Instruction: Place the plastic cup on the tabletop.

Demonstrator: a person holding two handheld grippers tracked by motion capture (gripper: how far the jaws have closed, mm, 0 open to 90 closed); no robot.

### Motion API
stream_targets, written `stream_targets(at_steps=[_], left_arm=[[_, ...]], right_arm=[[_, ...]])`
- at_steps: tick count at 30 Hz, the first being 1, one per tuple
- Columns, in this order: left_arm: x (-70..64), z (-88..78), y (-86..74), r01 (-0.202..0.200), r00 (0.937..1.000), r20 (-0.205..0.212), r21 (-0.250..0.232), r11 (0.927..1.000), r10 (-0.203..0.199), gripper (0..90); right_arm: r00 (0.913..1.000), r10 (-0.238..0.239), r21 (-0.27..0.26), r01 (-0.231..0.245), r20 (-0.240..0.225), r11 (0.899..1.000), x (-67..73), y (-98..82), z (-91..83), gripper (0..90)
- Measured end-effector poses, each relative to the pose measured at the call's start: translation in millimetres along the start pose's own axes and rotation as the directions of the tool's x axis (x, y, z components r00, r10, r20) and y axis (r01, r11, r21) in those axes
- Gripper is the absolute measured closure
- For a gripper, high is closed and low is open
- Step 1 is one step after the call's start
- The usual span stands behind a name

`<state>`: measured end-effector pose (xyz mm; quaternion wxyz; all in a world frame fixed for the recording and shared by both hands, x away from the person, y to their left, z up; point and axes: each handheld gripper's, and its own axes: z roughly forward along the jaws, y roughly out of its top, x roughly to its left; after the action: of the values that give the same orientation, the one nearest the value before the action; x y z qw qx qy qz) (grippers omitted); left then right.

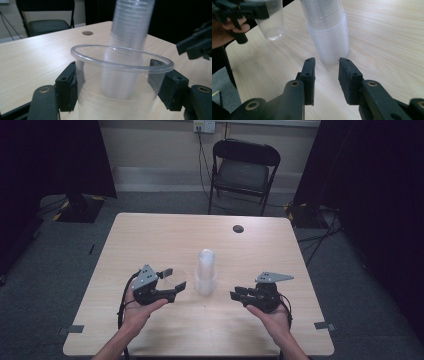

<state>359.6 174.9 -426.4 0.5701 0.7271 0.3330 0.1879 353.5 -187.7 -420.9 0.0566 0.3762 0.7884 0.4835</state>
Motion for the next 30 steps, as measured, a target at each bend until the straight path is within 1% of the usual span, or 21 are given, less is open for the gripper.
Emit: stream_targets(at_steps=[1,2,3,6,7,8,9,10,12,13,15,16,17,18,20,21,23,24,25,28,30], left_arm=[[3.9,-0.4,4.2,0.008,0.9998,-0.018,-0.012,0.9999,-0.008,29.3],[5.7,-0.1,6.1,0.005,0.9995,-0.032,-0.019,0.9998,-0.005,29.3],[7.6,0.6,8.3,0.008,0.9991,-0.041,-0.016,0.9998,-0.009,29.3],[10.8,2.2,11.6,0.015,0.9988,-0.047,-0.018,0.9997,-0.016,29.3],[12.8,5.5,13.5,0.037,0.9990,-0.026,-0.009,0.9993,-0.037,29.3],[12.9,6.8,14.2,0.028,0.9988,-0.041,-0.006,0.9996,-0.028,29.2],[12.9,6.8,14.2,0.028,0.9988,-0.041,-0.006,0.9996,-0.028,29.2],[16.0,9.4,15.1,0.045,0.9982,-0.040,-0.018,0.9988,-0.045,29.2],[20.3,11.9,15.0,0.040,0.9967,-0.070,-0.035,0.9986,-0.042,29.3],[20.3,11.9,15.0,0.040,0.9967,-0.070,-0.035,0.9986,-0.042,29.3],[25.4,15.3,13.3,0.048,0.9944,-0.093,-0.043,0.9979,-0.051,29.3],[28.8,17.3,11.9,0.039,0.9927,-0.112,-0.042,0.9984,-0.043,29.3],[30.6,18.8,10.9,0.040,0.9915,-0.122,-0.042,0.9983,-0.045,29.3],[36.9,22.9,7.8,0.032,0.9895,-0.141,-0.019,0.9993,-0.034,29.3],[39.6,25.3,5.5,0.032,0.9879,-0.151,-0.017,0.9993,-0.034,29.3],[45.7,28.9,1.3,0.039,0.9866,-0.159,0.007,0.9992,-0.037,29.2],[48.2,30.8,-0.5,0.041,0.9858,-0.163,0.009,0.9991,-0.039,29.2],[52.8,34.0,-2.3,0.039,0.9848,-0.170,0.007,0.9992,-0.038,29.1],[52.8,34.0,-2.3,0.039,0.9848,-0.170,0.007,0.9992,-0.038,29.1],[58.6,40.3,-5.5,0.050,0.9812,-0.187,0.007,0.9987,-0.047,29.1],[60.8,43.8,-8.1,0.060,0.9826,-0.177,0.013,0.9981,-0.057,28.6]], right_arm=[[0.9999,-0.008,0.008,0.008,0.008,1.000,0.0,-2.6,-1.2,66.3],[0.9999,-0.012,0.012,0.012,0.013,1.000,0.1,-4.3,-2.0,66.3],[0.9998,-0.014,0.016,0.014,0.014,1.000,0.0,-6.3,-3.4,66.2],[0.9997,-0.016,0.019,0.016,0.018,1.000,-0.4,-10.1,-7.4,65.8],[0.9998,-0.017,0.023,0.016,0.013,1.000,-1.3,-13.6,-12.1,64.0],[0.9997,-0.019,0.024,0.019,0.012,1.000,-1.7,-15.4,-14.2,62.6],[0.9996,-0.022,0.025,0.022,0.018,0.999,-2.3,-17.0,-16.1,61.0],[0.9995,-0.023,0.027,0.022,0.021,0.999,-3.3,-18.5,-18.0,60.8],[0.9994,-0.025,0.022,0.024,0.025,0.999,-5.4,-21.2,-20.7,58.7],[0.9994,-0.025,0.022,0.024,0.025,0.999,-5.4,-21.2,-20.7,58.7],[0.9991,-0.026,0.021,0.025,0.034,0.999,-7.5,-23.9,-21.9,57.3],[0.9991,-0.023,0.020,0.022,0.036,1.000,-9.0,-25.2,-22.0,57.2],[0.9992,-0.017,0.015,0.016,0.035,1.000,-10.7,-26.7,-21.7,57.2],[0.9995,-0.007,0.005,0.007,0.030,1.000,-13.5,-28.5,-20.8,57.0],[0.9995,0.000,0.003,0.000,0.031,1.000,-15.3,-29.2,-19.9,56.9],[0.9995,0.011,0.004,-0.011,0.029,1.000,-18.7,-30.4,-18.1,56.9],[0.9994,0.019,0.007,-0.019,0.028,1.000,-20.6,-31.4,-17.0,56.9],[0.9994,0.017,0.010,-0.017,0.030,1.000,-21.1,-31.9,-16.4,56.9],[0.9994,0.017,0.010,-0.017,0.030,1.000,-21.1,-31.9,-16.4,56.9],[0.9993,0.010,0.014,-0.010,0.037,1.000,-21.1,-31.9,-14.6,56.7],[0.9991,0.012,0.012,-0.013,0.041,1.000,-20.8,-31.1,-13.8,56.7]])
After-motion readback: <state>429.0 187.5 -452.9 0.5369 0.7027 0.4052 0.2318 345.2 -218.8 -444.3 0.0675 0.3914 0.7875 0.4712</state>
